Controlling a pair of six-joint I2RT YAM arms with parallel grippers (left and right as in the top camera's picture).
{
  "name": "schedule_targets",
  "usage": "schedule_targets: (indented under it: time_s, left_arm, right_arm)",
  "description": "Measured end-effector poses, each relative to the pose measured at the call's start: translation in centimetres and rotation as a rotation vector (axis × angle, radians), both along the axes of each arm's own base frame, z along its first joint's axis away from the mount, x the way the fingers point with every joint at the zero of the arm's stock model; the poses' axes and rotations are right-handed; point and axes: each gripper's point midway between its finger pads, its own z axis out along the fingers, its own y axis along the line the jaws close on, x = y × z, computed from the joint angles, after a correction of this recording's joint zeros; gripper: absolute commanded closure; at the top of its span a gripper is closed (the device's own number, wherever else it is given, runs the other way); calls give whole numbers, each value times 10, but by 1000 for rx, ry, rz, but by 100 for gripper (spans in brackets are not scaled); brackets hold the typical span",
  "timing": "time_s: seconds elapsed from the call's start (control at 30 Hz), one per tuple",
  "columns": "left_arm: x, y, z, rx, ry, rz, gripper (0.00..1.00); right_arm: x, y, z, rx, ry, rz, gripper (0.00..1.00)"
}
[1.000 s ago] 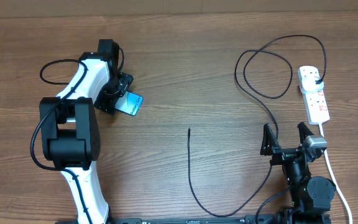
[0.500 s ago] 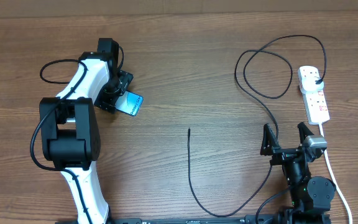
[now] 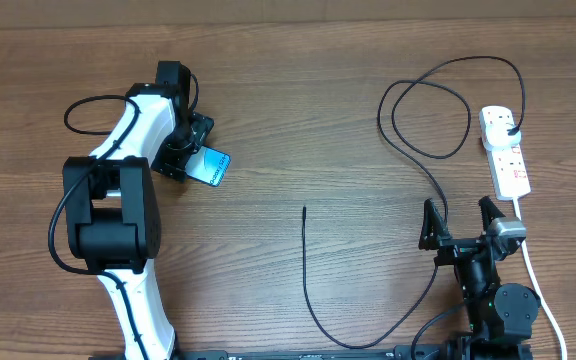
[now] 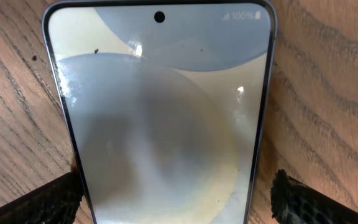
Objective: Plug charger to phone and switch on socket
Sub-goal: 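Close the left gripper on the phone's sides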
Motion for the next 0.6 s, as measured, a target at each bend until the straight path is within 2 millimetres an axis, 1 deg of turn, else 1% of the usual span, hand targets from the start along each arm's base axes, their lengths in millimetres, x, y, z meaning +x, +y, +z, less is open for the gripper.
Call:
schedule_targets:
  time_s: [0.37,0.6]
  left_arm:
    - [-1,0,0,-4,-7,1,0]
    - [-2,2,0,-36,-4,14,0]
  right_arm:
    - [0,0,0,-1,0,0,0]
    - [0,0,0,0,-1,0,0]
